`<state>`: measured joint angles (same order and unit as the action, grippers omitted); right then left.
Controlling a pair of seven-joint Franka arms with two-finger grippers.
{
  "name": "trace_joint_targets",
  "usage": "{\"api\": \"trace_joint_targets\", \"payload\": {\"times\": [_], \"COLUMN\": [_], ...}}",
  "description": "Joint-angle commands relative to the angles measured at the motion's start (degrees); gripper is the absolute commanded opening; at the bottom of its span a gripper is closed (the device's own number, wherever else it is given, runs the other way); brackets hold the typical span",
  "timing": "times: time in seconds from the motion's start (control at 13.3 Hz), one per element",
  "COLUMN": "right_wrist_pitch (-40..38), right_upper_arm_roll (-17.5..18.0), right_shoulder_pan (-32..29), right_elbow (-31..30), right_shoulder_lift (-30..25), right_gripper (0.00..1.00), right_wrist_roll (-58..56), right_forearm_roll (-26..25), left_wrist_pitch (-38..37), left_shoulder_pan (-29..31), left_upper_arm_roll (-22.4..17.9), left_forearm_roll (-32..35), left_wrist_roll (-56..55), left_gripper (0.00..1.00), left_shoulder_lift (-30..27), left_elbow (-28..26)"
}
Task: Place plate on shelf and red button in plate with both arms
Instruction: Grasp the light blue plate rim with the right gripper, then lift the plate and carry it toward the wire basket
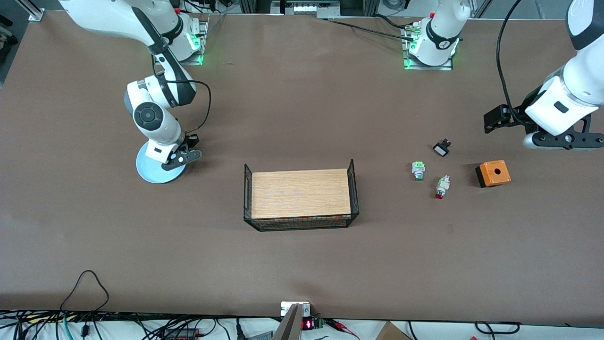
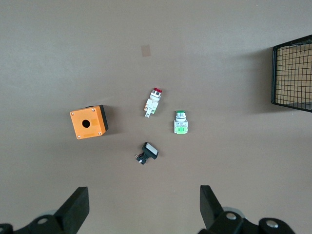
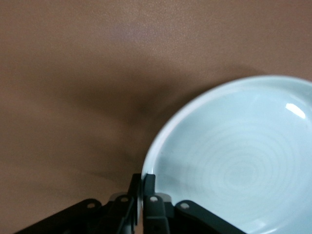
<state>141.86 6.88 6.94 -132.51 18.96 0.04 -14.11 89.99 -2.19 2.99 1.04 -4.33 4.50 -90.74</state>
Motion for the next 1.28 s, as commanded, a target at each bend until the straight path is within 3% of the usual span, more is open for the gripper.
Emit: {"api": "trace_joint_targets", "payload": {"times": [0.0,0.45,0.98,1.21], "right_wrist_pitch": [0.6,-1.7,-18.6,-25.3], "right_upper_arm_roll": [0.2,0.6,0.7,0.7], "right_shoulder_pan": [0.2,4.1,8.5,11.8], "right_elbow": [0.2,3.2,17.0,23.5], "right_shoulder_lift": [0.2,-4.4,-10.6,-10.9], "right_gripper": [0.00,0.00,0.00,0.00], "right_wrist_roll": [0.1,-0.7,-4.9,-7.0], "right_forearm_roll": [-0.9,-0.9,-0.8,-0.6], "left_wrist_pitch": [-1.4,-1.4,-1.4,-1.4], "left_shoulder_pan": [-0.2,-0.3,-0.3,-0.3], "left_upper_arm_roll": [-0.3,-0.3,-0.3,-0.3], "left_forearm_roll": [-1.0,-1.0,-1.0,-1.0], "left_wrist_roll": [-0.3,-0.3,-0.3,-0.3], "left_gripper": [1.00,1.00,1.00,1.00], "left_shoulder_lift": [1.0,1.0,1.0,1.1], "left_elbow": [2.2,2.2,2.2,2.2]}}
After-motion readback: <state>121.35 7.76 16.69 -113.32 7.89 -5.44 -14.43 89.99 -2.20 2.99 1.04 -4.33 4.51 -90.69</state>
